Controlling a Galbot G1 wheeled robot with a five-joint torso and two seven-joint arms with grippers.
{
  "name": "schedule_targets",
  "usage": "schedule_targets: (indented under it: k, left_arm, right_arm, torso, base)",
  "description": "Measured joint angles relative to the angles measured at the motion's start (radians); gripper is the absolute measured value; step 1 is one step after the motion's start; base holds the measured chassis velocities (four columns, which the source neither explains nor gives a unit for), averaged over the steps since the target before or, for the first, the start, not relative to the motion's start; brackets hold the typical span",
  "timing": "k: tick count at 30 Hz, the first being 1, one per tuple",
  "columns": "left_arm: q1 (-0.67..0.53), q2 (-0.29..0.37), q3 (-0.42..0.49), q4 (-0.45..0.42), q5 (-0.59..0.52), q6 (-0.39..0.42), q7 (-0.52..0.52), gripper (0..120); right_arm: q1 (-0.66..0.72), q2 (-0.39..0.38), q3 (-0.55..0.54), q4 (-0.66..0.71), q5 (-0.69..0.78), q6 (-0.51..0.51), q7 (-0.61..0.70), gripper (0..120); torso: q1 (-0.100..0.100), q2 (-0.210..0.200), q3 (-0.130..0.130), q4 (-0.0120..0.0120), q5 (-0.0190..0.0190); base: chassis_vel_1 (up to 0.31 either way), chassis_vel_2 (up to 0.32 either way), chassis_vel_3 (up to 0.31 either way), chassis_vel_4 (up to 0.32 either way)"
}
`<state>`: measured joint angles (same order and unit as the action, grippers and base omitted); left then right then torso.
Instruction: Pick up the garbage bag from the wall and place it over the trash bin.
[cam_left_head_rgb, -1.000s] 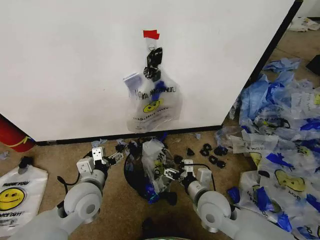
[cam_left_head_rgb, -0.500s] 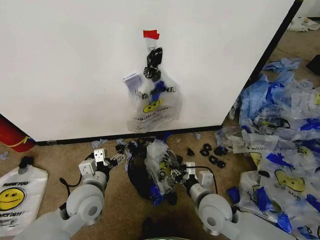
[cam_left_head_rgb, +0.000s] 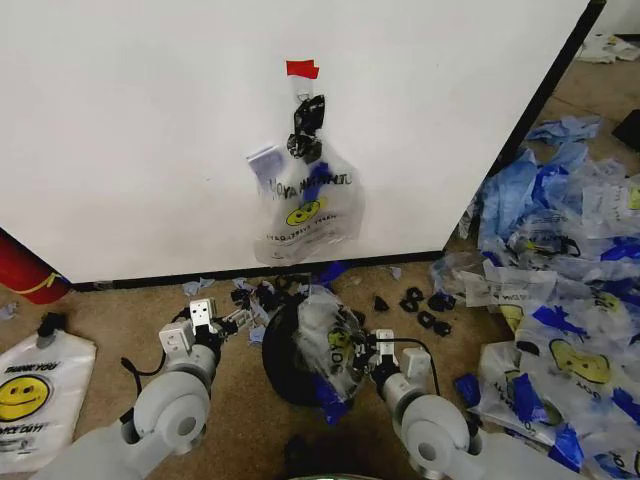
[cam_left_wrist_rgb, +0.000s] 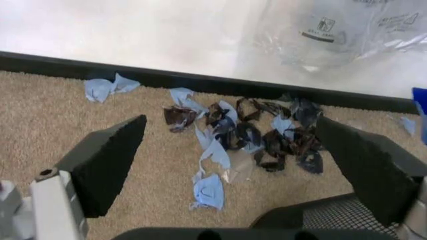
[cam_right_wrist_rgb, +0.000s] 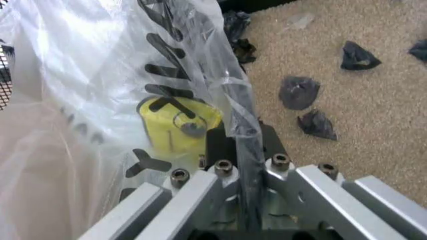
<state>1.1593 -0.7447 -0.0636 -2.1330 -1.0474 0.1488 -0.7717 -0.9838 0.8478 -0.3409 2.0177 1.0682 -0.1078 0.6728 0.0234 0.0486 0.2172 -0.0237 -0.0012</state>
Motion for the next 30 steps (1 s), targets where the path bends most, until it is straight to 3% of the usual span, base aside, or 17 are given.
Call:
schedule_targets:
  k: [6,13,22,30]
  left_arm:
    - [-0.002,0.001,-0.002,-0.01,0.006,-0.005,0.01,100]
    - [-0.032,0.023,-0.037,-0.072,-0.047,-0.079,0.107,100]
    - [-0.139,0.053,-0.064,-0.15,-0.224,-0.201,0.327,100]
    - [-0.173,0.08,-0.005,-0.178,-0.314,-0.156,0.428,100]
  right_arm:
    - [-0.022,-0.002,0.034,-0.005,-0.036,0.022,-0.037,0]
    - [-0.089,-0.032,0.189,-0.007,-0.148,0.16,-0.239,0]
    - [-0.14,-0.015,0.357,-0.083,-0.339,0.326,-0.566,0]
    - [-0.122,0.014,0.358,-0.16,-0.465,0.402,-0.69,0]
  torso:
    - [0.0,0.0,0.0,0.0005,0.0004]
    - [0.0,0.0,0.0,0.0002,0.0002]
    - [0.0,0.0,0.0,0.0001,0.0002]
    - [0.0,0.0,0.0,0.0003,0.0002]
  base:
    - [0.0,0.0,0.0,0.0]
    - [0.0,0.0,0.0,0.0]
    - [0.0,0.0,0.0,0.0]
    - [0.0,0.0,0.0,0.0]
